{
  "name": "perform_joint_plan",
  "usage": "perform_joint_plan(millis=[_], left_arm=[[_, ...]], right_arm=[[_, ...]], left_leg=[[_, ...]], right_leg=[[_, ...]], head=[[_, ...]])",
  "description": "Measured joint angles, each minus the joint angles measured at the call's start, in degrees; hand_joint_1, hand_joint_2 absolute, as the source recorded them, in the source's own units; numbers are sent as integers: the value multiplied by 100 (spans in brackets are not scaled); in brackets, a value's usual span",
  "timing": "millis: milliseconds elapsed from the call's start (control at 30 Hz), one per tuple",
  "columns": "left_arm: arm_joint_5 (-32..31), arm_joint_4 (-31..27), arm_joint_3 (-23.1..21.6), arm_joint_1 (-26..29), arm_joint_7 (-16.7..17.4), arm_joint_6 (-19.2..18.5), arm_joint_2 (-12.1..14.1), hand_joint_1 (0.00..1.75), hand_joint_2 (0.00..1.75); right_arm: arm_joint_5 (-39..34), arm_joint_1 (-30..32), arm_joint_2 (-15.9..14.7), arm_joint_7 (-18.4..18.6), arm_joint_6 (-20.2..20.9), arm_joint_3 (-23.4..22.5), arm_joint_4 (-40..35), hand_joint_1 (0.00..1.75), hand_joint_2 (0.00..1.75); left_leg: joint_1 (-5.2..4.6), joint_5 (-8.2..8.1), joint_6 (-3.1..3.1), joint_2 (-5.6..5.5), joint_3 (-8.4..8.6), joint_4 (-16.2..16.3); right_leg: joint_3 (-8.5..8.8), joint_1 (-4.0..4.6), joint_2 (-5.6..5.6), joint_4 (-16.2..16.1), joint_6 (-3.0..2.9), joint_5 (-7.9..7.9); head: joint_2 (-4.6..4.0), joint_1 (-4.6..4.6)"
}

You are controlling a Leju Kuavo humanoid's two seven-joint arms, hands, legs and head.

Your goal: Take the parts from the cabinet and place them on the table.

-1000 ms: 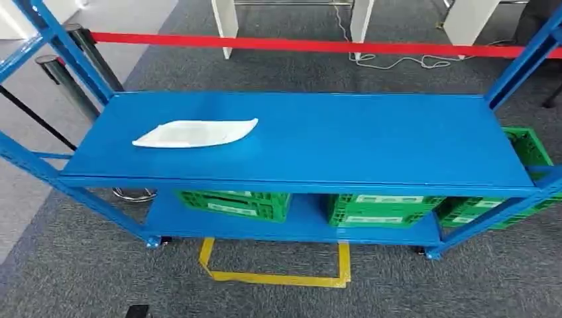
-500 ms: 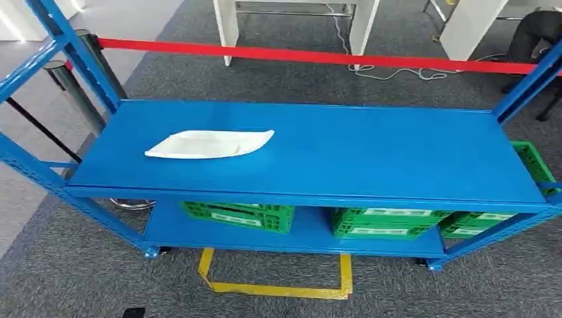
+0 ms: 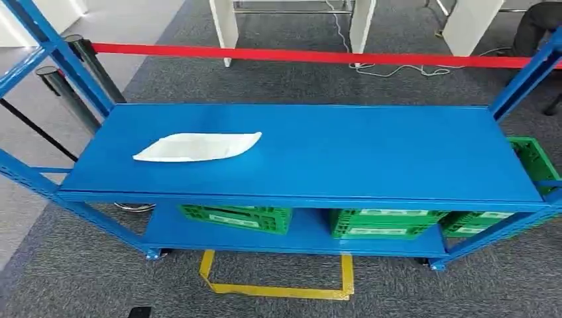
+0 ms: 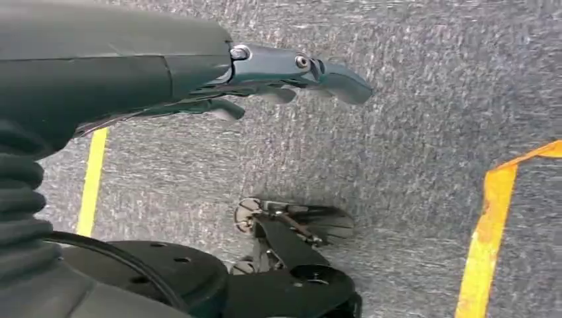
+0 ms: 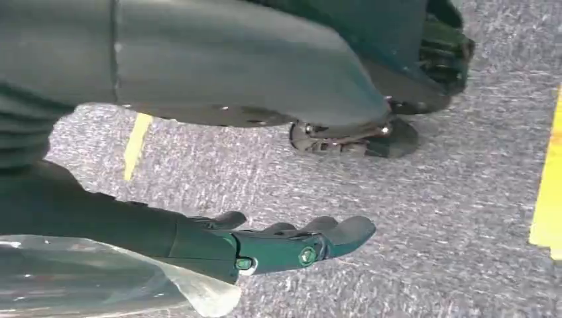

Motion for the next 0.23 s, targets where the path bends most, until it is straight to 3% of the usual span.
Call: perform_joint_plan(millis=[67,100,133,167,233], left_arm=[[0,0,0,7,0,0,0,0,175],[-2,0,0,13,4,0,0,0,175],[-2,0,0,19,11,0,0,0,175],[-2,0,0,20,18,0,0,0,175],[0,0,0,13,17,-2,2,0,175]], right_arm=[[0,-6,-2,0,13,-4,0,0,175],[0,-2,-2,0,15,-9,0,0,175],[0,2,-2,0,15,-15,0,0,175],[0,2,-2,0,17,-17,0,0,175],[0,-3,0,0,20,-17,0,0,175]], left_leg=[[22,-369,-40,0,-391,856],[27,-433,-51,0,-531,1145],[33,-355,-52,0,-539,1149],[39,-141,-44,0,-428,899],[40,365,-4,1,19,-44]], right_leg=[[5,5,-14,1,-13,-9],[7,5,-17,2,-13,-9],[15,4,-17,2,-12,-10],[21,4,-14,2,-11,-10],[48,4,-9,2,2,-18]], head=[[0,9],[0,0],[0,4],[0,2],[-2,4]])
